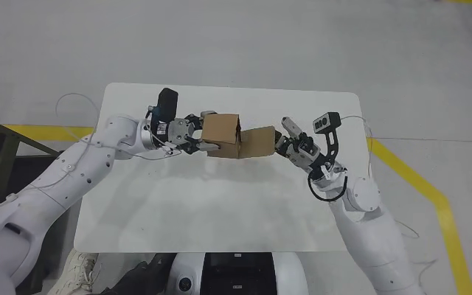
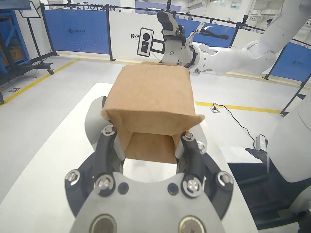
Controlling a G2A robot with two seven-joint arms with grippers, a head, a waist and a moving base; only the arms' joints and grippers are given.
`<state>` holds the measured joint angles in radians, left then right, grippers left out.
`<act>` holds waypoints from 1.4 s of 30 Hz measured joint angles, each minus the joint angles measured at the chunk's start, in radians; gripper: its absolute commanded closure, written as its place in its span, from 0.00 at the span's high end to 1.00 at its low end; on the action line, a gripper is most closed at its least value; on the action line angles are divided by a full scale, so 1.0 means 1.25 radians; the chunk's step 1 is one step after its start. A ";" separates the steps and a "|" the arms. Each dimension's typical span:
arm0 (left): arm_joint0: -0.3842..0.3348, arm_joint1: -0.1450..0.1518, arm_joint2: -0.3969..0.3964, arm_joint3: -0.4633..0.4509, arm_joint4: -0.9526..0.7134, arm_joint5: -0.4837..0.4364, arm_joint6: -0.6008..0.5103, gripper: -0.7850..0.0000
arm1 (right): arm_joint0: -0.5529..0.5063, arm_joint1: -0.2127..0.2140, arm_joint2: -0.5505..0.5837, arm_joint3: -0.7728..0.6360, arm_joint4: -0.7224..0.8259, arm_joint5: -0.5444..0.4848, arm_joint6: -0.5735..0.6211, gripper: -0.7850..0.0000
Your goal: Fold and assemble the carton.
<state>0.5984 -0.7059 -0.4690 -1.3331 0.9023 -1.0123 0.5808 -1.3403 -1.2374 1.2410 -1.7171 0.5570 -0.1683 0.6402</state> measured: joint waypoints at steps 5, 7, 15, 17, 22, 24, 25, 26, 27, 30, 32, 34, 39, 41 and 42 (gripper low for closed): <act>-0.002 0.002 0.001 0.000 0.006 0.000 0.016 0.07 | 0.007 -0.001 -0.010 0.013 0.013 0.040 0.001 0.30; -0.002 0.002 0.000 0.002 0.009 0.000 0.021 0.07 | 0.011 -0.003 -0.014 0.021 0.035 0.040 0.013 0.16; -0.001 0.000 -0.004 0.008 0.013 0.000 0.024 0.07 | 0.023 -0.009 -0.025 0.052 0.145 0.026 0.081 0.00; -0.001 -0.001 -0.004 0.008 0.014 0.000 0.025 0.06 | 0.026 -0.011 -0.029 0.058 0.174 0.028 0.095 0.00; -0.001 -0.003 -0.006 0.007 0.017 0.000 0.026 0.04 | 0.031 -0.013 -0.038 0.062 0.173 0.033 0.088 0.00; 0.000 -0.004 -0.007 0.007 0.019 0.000 0.027 0.03 | 0.032 -0.013 -0.042 0.060 0.158 0.036 0.080 0.00; 0.000 -0.004 -0.008 0.007 0.020 0.000 0.027 0.02 | 0.032 -0.013 -0.045 0.058 0.148 0.039 0.076 0.00; 0.000 -0.004 -0.008 0.008 0.021 0.000 0.026 0.02 | 0.032 -0.013 -0.047 0.055 0.140 0.041 0.073 0.00; 0.000 -0.004 -0.009 0.008 0.022 0.000 0.026 0.02 | 0.032 -0.013 -0.049 0.051 0.131 0.043 0.070 0.02; 0.000 -0.005 -0.010 0.007 0.024 0.000 0.021 0.01 | 0.029 -0.013 -0.055 0.037 0.097 0.044 0.057 0.07; 0.000 -0.006 -0.010 0.007 0.024 0.000 0.019 0.01 | 0.026 -0.012 -0.056 0.025 0.071 0.043 0.045 0.11; 0.000 -0.006 -0.012 0.006 0.025 0.000 0.017 0.00 | 0.022 -0.011 -0.056 0.014 0.047 0.044 0.033 0.15; 0.000 -0.007 -0.014 0.006 0.028 0.000 0.009 0.00 | 0.015 -0.009 -0.056 -0.008 0.005 0.049 0.014 0.18; 0.000 -0.008 -0.015 0.005 0.028 0.000 0.004 0.00 | 0.014 -0.009 -0.056 -0.015 -0.016 0.054 0.006 0.16; 0.000 -0.008 -0.016 0.005 0.029 0.000 0.001 0.00 | 0.013 -0.008 -0.057 -0.020 -0.028 0.057 0.000 0.16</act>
<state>0.5984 -0.7163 -0.4888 -1.3275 0.9389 -1.0123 0.5823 -1.3241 -1.2477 1.1696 -1.7419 0.5218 -0.0964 0.6404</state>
